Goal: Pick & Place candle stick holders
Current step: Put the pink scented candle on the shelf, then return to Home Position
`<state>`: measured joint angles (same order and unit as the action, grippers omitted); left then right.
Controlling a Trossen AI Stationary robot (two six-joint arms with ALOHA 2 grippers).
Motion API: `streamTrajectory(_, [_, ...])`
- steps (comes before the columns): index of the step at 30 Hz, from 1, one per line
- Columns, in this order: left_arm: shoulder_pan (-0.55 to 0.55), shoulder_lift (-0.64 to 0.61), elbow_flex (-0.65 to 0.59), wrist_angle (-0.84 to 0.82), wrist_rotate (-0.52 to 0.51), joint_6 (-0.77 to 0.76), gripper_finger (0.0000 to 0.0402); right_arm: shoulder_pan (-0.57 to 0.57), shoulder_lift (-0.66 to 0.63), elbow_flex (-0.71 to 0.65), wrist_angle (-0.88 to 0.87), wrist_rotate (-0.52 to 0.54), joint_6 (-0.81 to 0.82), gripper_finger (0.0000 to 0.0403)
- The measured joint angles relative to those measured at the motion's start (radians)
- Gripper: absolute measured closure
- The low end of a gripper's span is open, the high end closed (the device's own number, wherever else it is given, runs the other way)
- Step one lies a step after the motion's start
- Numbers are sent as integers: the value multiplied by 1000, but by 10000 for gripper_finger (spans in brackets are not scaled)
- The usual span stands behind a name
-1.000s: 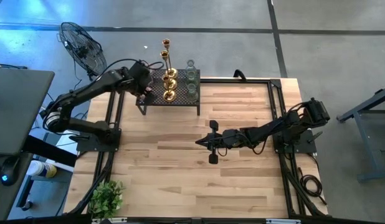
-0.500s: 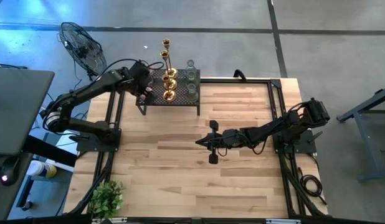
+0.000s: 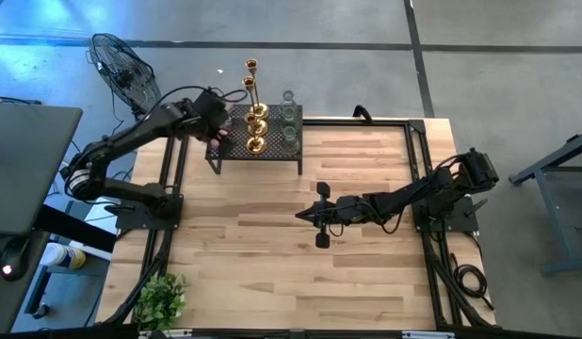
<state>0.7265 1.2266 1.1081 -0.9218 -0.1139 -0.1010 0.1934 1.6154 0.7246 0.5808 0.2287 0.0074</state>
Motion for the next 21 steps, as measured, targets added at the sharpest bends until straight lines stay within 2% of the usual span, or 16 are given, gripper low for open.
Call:
streamTrajectory(7, [-1, 0, 98, -65, 5, 31, 66, 0, 0, 0, 0, 0, 0, 402])
streamTrajectory(10, [-22, -22, 117, -78, 0, 67, 82, 0, 0, 0, 0, 0, 0, 402])
streamTrajectory(15, [-141, -123, 101, -48, -121, 78, 153, 0, 0, 0, -1, 0, 0, 402])
streamTrajectory(21, [-326, -332, -20, 65, -128, 61, 253, 0, 0, 0, -2, 0, -7, 402])
